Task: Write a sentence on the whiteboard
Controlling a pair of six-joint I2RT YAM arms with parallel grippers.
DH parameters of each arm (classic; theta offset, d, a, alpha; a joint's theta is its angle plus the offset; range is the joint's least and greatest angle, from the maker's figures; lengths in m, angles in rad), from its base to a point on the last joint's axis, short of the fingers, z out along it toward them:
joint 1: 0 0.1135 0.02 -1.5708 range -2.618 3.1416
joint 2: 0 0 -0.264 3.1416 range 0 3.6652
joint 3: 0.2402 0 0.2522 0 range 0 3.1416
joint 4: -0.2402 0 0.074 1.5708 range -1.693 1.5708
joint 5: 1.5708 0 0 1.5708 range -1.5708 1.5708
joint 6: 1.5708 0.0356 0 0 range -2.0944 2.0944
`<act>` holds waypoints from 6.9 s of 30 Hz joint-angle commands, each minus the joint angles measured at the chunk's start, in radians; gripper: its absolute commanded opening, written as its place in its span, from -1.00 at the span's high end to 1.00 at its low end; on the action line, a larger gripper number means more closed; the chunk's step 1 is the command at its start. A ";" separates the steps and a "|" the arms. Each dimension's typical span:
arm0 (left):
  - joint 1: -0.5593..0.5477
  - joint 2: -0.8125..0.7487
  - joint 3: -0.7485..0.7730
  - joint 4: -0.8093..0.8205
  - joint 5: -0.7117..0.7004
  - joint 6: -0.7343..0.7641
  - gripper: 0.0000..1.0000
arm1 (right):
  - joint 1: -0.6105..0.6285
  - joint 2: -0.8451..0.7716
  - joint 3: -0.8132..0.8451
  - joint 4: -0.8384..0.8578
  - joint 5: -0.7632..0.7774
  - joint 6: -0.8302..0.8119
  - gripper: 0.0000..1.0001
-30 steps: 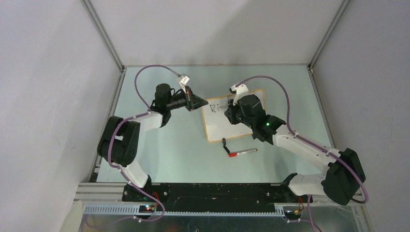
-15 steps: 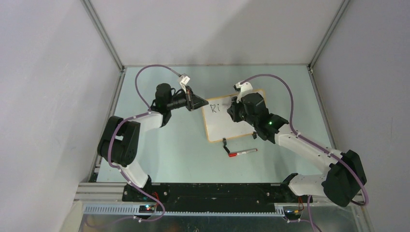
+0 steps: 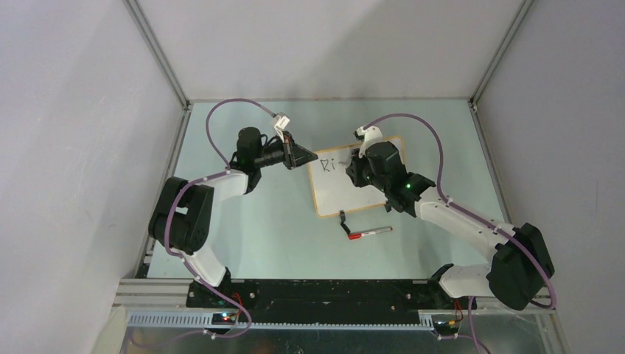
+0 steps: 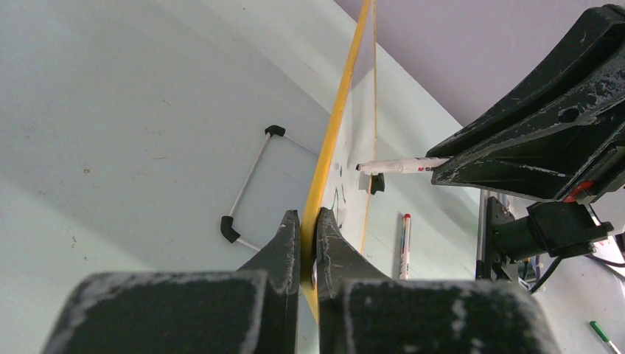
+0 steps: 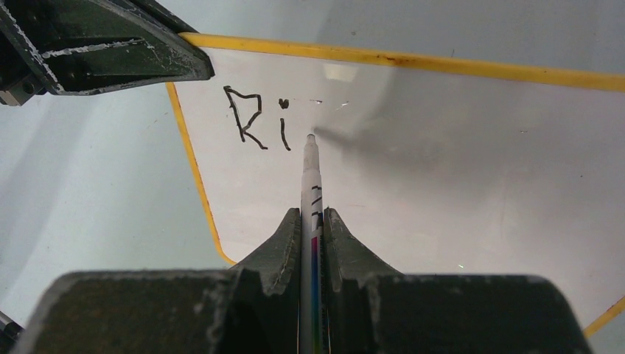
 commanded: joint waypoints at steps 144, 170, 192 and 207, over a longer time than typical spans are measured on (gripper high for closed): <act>-0.011 0.010 0.011 -0.096 -0.084 0.117 0.87 | 0.019 0.040 0.026 -0.039 -0.023 -0.024 1.00; -0.011 0.010 0.010 -0.099 -0.085 0.117 0.87 | -0.003 -0.044 0.020 -0.042 -0.055 -0.026 1.00; -0.013 0.014 0.016 -0.099 -0.086 0.117 0.87 | -0.040 -0.013 0.031 -0.026 -0.028 -0.009 1.00; -0.013 0.019 0.016 -0.099 -0.086 0.117 0.87 | -0.043 0.009 0.045 -0.023 -0.019 -0.009 1.00</act>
